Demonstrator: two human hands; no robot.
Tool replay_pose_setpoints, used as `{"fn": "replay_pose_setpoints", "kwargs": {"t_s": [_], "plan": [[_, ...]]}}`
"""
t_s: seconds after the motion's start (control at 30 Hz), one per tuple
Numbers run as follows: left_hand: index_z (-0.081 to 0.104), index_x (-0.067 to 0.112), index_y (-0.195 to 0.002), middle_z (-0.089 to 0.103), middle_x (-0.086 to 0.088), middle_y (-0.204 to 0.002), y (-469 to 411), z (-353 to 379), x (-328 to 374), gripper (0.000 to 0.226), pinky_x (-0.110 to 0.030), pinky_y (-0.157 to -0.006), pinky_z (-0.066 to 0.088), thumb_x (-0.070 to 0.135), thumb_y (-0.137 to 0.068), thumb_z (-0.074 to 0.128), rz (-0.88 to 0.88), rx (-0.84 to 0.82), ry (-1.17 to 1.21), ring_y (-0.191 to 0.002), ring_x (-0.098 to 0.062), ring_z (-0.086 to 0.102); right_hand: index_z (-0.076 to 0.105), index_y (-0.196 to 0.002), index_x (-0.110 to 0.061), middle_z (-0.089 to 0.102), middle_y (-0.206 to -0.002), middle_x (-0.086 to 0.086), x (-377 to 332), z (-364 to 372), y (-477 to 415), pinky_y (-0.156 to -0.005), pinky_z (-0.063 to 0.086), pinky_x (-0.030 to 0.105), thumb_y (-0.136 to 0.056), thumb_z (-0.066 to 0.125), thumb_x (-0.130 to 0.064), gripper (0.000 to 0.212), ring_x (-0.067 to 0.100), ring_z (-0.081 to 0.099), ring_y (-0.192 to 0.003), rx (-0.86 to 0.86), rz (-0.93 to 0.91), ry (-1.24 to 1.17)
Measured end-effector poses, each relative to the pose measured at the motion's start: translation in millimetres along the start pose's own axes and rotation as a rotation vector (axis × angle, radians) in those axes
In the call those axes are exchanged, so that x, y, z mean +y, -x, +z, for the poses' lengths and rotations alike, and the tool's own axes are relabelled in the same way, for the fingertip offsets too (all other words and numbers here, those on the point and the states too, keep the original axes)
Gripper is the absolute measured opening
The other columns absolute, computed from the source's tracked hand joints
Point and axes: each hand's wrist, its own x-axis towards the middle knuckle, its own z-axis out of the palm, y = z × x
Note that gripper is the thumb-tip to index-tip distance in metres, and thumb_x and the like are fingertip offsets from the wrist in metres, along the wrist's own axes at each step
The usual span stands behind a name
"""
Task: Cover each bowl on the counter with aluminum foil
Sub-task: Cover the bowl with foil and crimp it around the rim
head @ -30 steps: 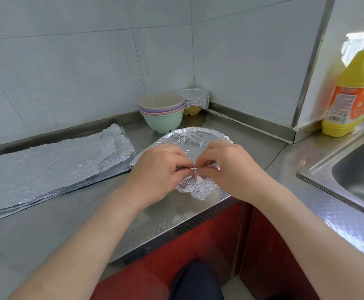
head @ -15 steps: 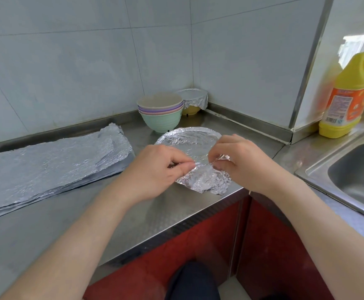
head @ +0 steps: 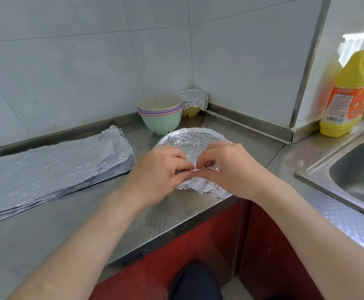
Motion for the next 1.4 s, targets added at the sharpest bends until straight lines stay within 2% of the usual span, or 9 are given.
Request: {"fn": "replay_pose_setpoints", "kwargs": {"t_s": [0.23,0.43,0.63,0.8,1.0,1.13,1.23,1.3,1.4], "plan": [[0.074,0.019,-0.086,0.063,0.005,-0.079,0,7,4,0.03,-0.026,-0.065,0.043,0.038,-0.088,0.052,0.067,0.033,-0.117,-0.076,-0.017,0.058,0.067,-0.077,-0.018,0.06,-0.078,-0.005,-1,6,0,-0.067,0.03,0.034,-0.08,0.076,-0.019,0.01,0.024,0.055,-0.078,0.073,-0.108,0.197],[0.078,0.023,-0.094,0.069,0.011,-0.092,-1,-14,9,0.016,-0.011,-0.077,0.04,0.033,-0.088,0.067,-0.133,0.03,0.163,-0.087,-0.001,0.054,0.072,-0.08,-0.027,0.063,-0.085,-0.013,16,-19,3,-0.082,0.044,0.045,-0.079,0.078,-0.021,0.009,0.011,0.049,-0.084,-0.03,0.014,0.033],[0.079,0.023,-0.089,0.069,0.013,-0.086,0,-12,10,0.01,-0.024,-0.074,0.047,0.028,-0.081,0.076,-0.202,-0.022,0.26,-0.084,-0.005,0.059,0.076,-0.087,-0.023,0.067,-0.091,-0.012,12,-29,7,-0.084,0.045,0.025,-0.084,0.073,-0.02,0.006,0.005,0.061,-0.088,0.021,0.066,-0.139],[0.079,0.024,-0.09,0.066,0.013,-0.082,0,-2,7,0.011,-0.023,-0.071,0.045,0.029,-0.081,0.076,-0.107,0.034,0.152,-0.08,-0.004,0.056,0.077,-0.087,-0.022,0.067,-0.087,-0.007,1,-12,6,-0.079,0.047,0.032,-0.081,0.077,-0.028,0.008,0.01,0.059,-0.084,0.005,0.022,-0.08],[0.076,0.018,-0.087,0.065,0.007,-0.081,2,6,5,0.021,-0.02,-0.07,0.04,0.034,-0.085,0.062,0.006,0.047,-0.006,-0.077,-0.014,0.057,0.074,-0.08,-0.013,0.063,-0.076,0.001,-1,1,5,-0.067,0.032,0.027,-0.075,0.08,-0.013,0.007,0.022,0.054,-0.076,0.08,-0.067,0.035],[0.073,0.015,-0.084,0.065,0.003,-0.078,1,7,6,0.029,-0.02,-0.07,0.038,0.035,-0.088,0.052,0.057,0.054,-0.077,-0.075,-0.018,0.058,0.072,-0.074,-0.011,0.057,-0.069,0.0,1,3,3,-0.064,0.033,0.027,-0.07,0.082,-0.009,0.01,0.018,0.047,-0.068,0.101,-0.106,0.081],[0.073,0.019,-0.084,0.065,0.005,-0.078,-3,6,12,0.03,-0.024,-0.07,0.042,0.039,-0.088,0.052,-0.002,0.015,-0.027,-0.077,-0.016,0.057,0.073,-0.075,-0.01,0.052,-0.07,-0.005,3,-4,1,-0.063,0.039,0.03,-0.071,0.081,-0.008,0.009,0.015,0.045,-0.069,0.046,-0.083,0.019],[0.074,0.02,-0.082,0.065,0.007,-0.078,-4,4,18,0.031,-0.032,-0.073,0.046,0.04,-0.088,0.051,-0.07,-0.032,0.031,-0.079,-0.014,0.056,0.074,-0.078,-0.013,0.06,-0.074,-0.003,7,-14,2,-0.07,0.044,0.032,-0.073,0.081,-0.009,0.009,0.015,0.052,-0.073,-0.036,-0.039,-0.029],[0.073,0.013,-0.081,0.067,0.002,-0.078,-6,-6,18,0.035,-0.035,-0.078,0.045,0.038,-0.093,0.052,-0.156,-0.042,0.148,-0.08,-0.014,0.058,0.077,-0.083,-0.02,0.069,-0.084,-0.008,14,-28,5,-0.078,0.043,0.018,-0.075,0.08,-0.011,0.013,0.007,0.058,-0.082,-0.087,0.025,-0.085]]}}
